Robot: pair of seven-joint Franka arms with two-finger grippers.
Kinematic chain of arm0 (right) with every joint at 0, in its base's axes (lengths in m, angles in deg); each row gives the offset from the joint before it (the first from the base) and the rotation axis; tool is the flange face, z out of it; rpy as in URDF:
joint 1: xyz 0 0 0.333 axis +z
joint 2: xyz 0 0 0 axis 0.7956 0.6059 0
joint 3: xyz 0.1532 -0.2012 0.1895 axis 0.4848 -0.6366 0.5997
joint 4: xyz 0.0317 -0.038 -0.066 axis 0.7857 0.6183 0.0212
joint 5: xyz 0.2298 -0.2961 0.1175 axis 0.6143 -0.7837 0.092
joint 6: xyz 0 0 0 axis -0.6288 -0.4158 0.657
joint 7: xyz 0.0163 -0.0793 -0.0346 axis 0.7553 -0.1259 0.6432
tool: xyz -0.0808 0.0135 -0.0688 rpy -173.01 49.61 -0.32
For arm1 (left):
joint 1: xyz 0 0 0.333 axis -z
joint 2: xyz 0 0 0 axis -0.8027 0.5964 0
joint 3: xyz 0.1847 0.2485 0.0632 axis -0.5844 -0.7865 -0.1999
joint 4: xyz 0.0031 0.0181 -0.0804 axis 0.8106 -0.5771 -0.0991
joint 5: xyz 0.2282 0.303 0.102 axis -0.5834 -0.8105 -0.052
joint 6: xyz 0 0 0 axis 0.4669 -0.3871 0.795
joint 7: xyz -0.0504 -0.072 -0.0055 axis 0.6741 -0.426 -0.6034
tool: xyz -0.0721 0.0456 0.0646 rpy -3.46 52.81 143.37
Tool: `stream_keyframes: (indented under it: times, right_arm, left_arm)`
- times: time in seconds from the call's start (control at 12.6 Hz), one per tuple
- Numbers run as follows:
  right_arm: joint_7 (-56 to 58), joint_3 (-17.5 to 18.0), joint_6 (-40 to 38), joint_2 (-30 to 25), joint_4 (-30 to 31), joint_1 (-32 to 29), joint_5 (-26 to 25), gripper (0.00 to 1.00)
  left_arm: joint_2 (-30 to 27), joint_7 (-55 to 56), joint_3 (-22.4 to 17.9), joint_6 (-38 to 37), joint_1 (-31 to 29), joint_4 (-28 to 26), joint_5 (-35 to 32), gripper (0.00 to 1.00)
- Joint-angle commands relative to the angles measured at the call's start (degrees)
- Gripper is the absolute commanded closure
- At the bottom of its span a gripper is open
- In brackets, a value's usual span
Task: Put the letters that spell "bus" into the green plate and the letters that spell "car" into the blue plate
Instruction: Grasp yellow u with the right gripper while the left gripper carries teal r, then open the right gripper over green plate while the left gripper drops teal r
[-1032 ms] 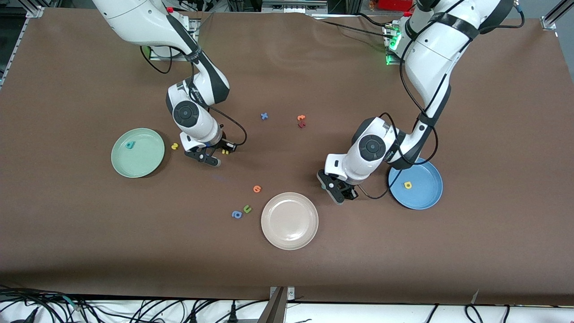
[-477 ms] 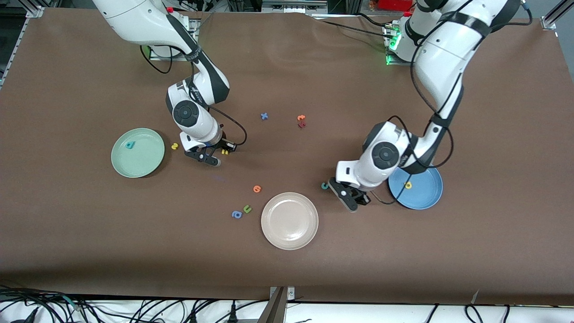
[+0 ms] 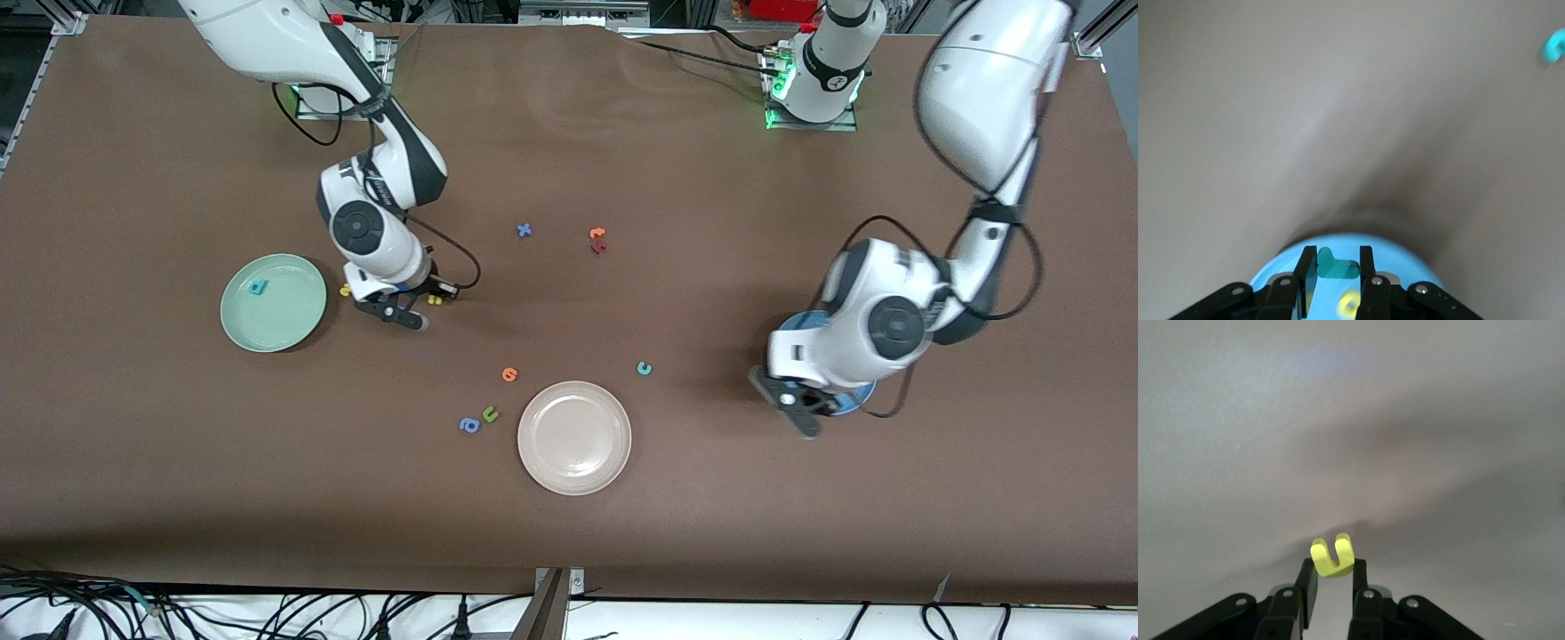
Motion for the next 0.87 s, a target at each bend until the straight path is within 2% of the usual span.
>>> stream_keyframes:
  times: [0.0, 0.08, 0.16, 0.4, 0.48, 0.64, 0.71, 0.79]
  right_arm:
    - [9.6, -6.4, -9.2, -6.2, 0.5, 0.0, -0.4, 0.77]
    - [15.2, -9.8, -12.2, -7.2, 0.5, 0.0, -0.3, 0.77]
    - [20.1, -12.8, -13.8, -7.6, 0.7, 0.0, -0.3, 0.77]
    - [33.0, -21.6, -15.7, -7.1, 1.9, -0.2, -0.3, 0.77]
    - [36.9, -23.9, -15.1, -6.2, 2.5, -0.5, -0.3, 0.77]
    - [41.6, -26.0, -13.0, -3.6, 3.3, -1.1, -0.2, 0.76]
    - [42.4, -26.0, -12.3, -2.9, 3.4, -2.0, -0.2, 0.73]
    - [43.0, -26.0, -12.2, -2.7, 3.3, -2.5, -0.1, 0.58]
  left_arm:
    - [-1.9, -6.9, 5.0, 0.0, -9.3, -5.0, 1.2, 0.55]
    - [-1.6, -6.8, 5.6, 0.0, -10.0, -5.0, 2.2, 0.13]
    - [-1.6, -6.5, 5.6, -0.1, -10.0, -5.0, 2.3, 0.00]
    - [-2.0, -3.5, 7.0, -0.4, -9.2, -4.4, 2.3, 0.00]
    - [-2.2, 1.4, 9.3, -2.1, -8.8, -4.0, 2.3, 0.00]
    - [-2.2, 12.8, 13.8, -3.2, -8.4, -4.0, 1.6, 0.00]
    - [-2.1, 18.0, 14.2, -3.2, -6.3, -4.0, 1.6, 0.00]
    - [-1.6, 23.2, 14.1, -3.0, -3.2, -3.6, 1.6, 0.00]
